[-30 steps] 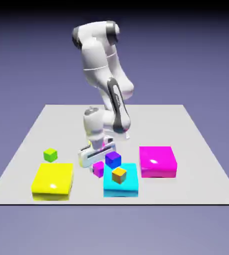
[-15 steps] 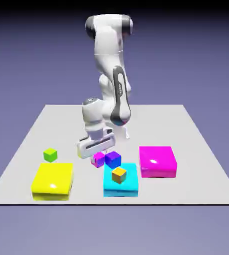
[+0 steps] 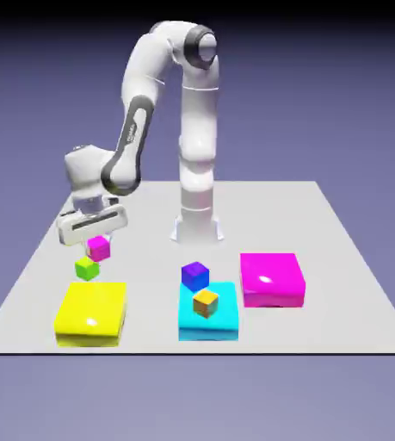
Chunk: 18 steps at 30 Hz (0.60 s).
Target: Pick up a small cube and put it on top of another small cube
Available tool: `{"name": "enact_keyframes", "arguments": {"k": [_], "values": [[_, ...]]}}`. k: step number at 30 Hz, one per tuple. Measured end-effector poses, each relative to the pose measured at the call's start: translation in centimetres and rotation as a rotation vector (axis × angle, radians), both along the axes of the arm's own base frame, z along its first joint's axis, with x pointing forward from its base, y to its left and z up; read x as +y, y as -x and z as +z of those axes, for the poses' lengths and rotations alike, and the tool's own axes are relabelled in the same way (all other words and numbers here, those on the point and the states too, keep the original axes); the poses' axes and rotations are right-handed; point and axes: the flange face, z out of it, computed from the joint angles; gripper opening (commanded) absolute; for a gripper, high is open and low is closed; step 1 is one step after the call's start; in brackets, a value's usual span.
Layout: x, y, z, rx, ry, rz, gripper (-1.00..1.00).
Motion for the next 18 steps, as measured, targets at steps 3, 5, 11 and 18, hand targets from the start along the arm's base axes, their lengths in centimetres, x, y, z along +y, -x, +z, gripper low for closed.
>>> {"name": "enact_keyframes", "arguments": {"k": [3, 5, 11, 18], "values": [[-1.3, 1.5, 0.5, 0.006, 0.001, 0.015, -1.00], [-1.3, 1.2, -1.6, 0.006, 0.002, 0.016, -1.00], [-0.7, 0.8, -6.5, 0.006, 0.001, 0.017, 1.00], [-1.3, 1.4, -0.2, 0.006, 0.001, 0.016, 1.00]]}}
